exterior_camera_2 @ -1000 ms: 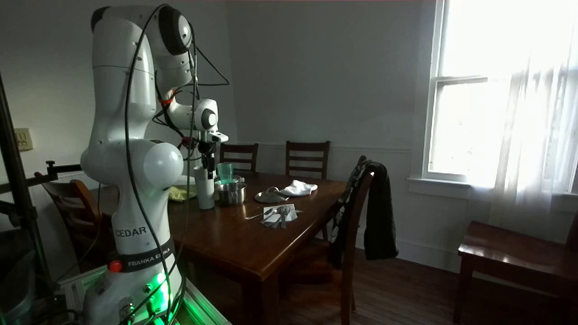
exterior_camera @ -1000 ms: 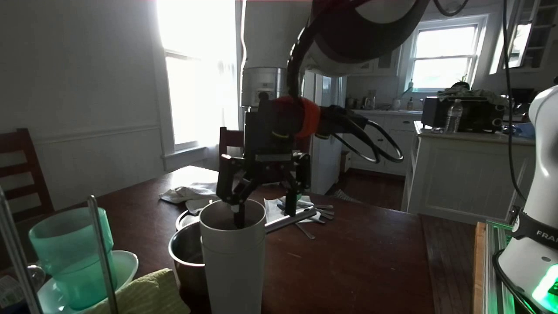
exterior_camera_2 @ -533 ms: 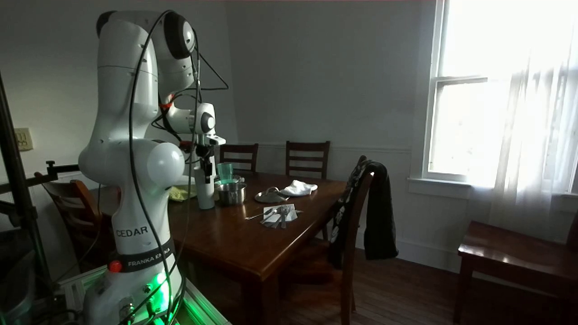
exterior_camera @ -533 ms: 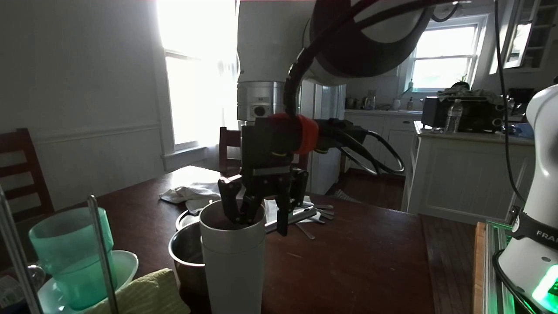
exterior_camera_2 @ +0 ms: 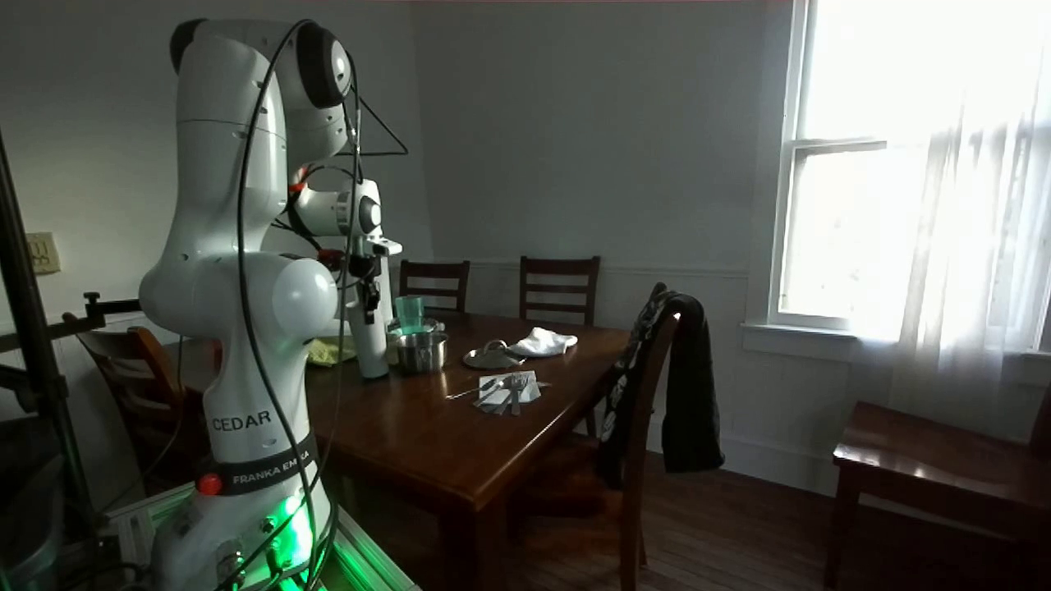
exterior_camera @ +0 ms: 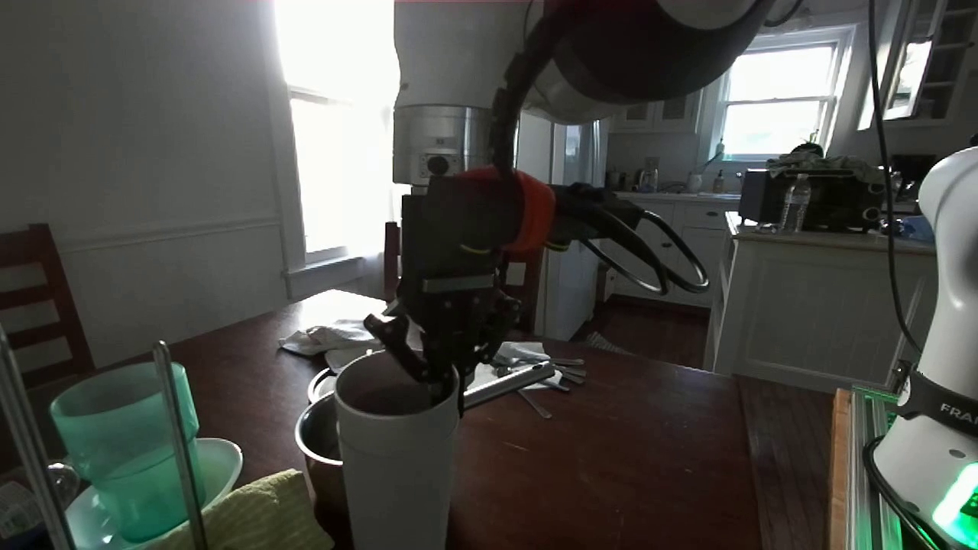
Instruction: Pick up the stacked white cups and move them forward on the table
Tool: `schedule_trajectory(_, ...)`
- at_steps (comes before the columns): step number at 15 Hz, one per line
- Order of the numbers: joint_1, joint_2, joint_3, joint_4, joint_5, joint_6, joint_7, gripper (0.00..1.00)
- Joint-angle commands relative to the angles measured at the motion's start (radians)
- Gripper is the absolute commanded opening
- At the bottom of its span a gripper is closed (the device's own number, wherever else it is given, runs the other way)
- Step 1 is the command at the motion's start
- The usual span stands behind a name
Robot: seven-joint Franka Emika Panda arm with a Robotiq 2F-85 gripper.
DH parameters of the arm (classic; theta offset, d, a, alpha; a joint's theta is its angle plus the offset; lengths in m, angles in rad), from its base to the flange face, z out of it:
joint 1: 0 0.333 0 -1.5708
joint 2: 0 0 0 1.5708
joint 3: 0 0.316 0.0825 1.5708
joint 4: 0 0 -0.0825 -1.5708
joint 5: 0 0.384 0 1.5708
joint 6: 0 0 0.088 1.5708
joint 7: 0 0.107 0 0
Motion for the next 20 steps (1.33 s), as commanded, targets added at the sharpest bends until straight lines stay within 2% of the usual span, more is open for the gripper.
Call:
schedule_trajectory(1,0.014,0.002,-0.015,0.028,-0.025,-0.052,0.023,0.0)
schedule_trajectory(3,0.011,-0.017,-0.013,0.058,-0.015,-0.098,0.015,0.01)
schedule_trajectory(5,0.01,-0.039,-0.013,0.124,-0.011,-0.206,0.025,0.01)
schedule_trajectory(9,-0.012,-0.064,-0.028,0.318,-0.011,-0.437,0.06,0.01)
schedule_trajectory(11,-0.037,-0.061,-0.049,0.409,-0.009,-0.503,0.083,0.01)
schedule_trajectory(16,-0.09,0.026,-0.109,0.583,-0.06,-0.475,0.206,0.01)
schedule_trajectory(20,-0.075,0.181,-0.15,0.718,-0.078,-0.426,0.321,0.01)
